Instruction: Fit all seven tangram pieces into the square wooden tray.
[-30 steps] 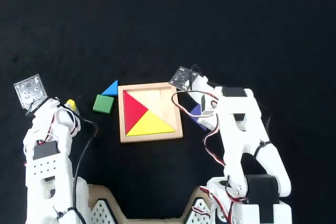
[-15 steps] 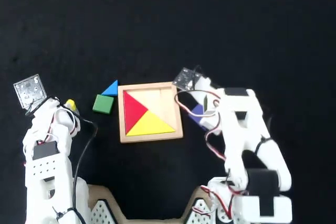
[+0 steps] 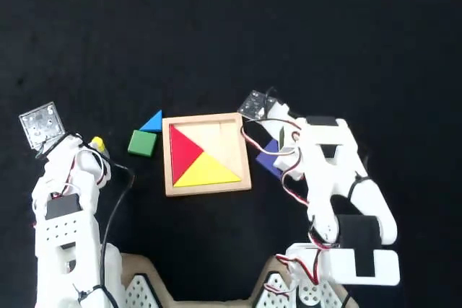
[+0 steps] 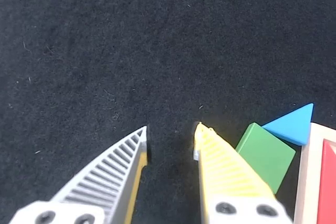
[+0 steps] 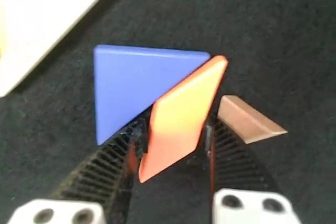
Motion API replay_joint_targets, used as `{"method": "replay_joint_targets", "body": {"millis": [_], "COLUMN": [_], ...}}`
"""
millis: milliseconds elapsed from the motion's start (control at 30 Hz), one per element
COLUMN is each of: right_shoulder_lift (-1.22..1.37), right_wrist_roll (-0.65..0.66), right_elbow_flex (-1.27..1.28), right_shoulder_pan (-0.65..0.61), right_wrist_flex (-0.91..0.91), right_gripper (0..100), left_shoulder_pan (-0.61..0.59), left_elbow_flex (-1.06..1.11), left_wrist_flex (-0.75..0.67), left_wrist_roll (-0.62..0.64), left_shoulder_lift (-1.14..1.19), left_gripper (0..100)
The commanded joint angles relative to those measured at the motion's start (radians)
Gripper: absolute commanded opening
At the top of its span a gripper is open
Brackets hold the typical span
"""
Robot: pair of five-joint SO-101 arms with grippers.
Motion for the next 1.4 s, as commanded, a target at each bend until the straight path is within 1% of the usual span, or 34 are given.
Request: {"method": "replay_joint_targets", "body": {"millis": [0,100,167,300,433,500,600,667,733,767,867,1000,1033,1167,1367], "right_shoulder_lift": [0.005,0.005,-0.004,-0.113,-0.323,-0.45,-0.622,-0.714,-0.766,-0.776,-0.763,-0.714,-0.697,-0.633,-0.618], "right_wrist_roll": [0.012,0.011,0.009,-0.008,-0.206,-0.351,-0.608,-0.717,-0.706,-0.694,-0.689,-0.687,-0.687,-0.657,-0.652], "right_elbow_flex": [-0.012,-0.012,-0.016,-0.021,0.016,0.065,0.171,0.254,0.312,0.321,0.295,0.282,0.282,0.274,0.226], "right_shoulder_pan": [0.017,0.035,0.064,0.118,0.153,0.167,0.15,0.114,0.112,0.117,0.114,0.078,0.068,0.025,0.02], "right_wrist_flex": [-0.029,-0.025,0.014,0.17,0.258,0.261,0.241,0.19,0.123,0.12,0.18,0.236,0.236,0.23,0.265], "right_gripper": [12.2,5.1,1.6,1.2,1.1,1.1,1.2,1.5,1.5,1.5,2.6,14.8,16.0,13.7,18.2], "left_shoulder_pan": [0.012,0.012,0.012,0.012,0.013,0.013,0.013,0.013,0.013,0.013,0.012,0.012,0.012,0.012,0.012], "left_elbow_flex": [-0.004,-0.004,-0.004,-0.004,-0.004,-0.005,-0.005,-0.005,-0.004,-0.004,-0.004,-0.004,-0.004,-0.004,-0.004], "left_wrist_flex": [-0.018,-0.017,-0.017,-0.018,-0.018,-0.018,-0.018,-0.015,-0.014,-0.012,-0.012,-0.012,-0.012,-0.012,-0.012], "left_wrist_roll": [0.002,0.002,0.002,0.002,0.002,0.002,0.002,0.002,0.002,0.002,0.002,0.002,0.002,0.002,0.002], "left_shoulder_lift": [-0.017,-0.017,-0.017,-0.017,-0.017,-0.017,-0.017,-0.017,-0.017,-0.017,-0.017,-0.017,-0.017,-0.017,-0.017], "left_gripper": [15,15,15,15,15,15,15,15,15,15,15,15,15,15,15]}}
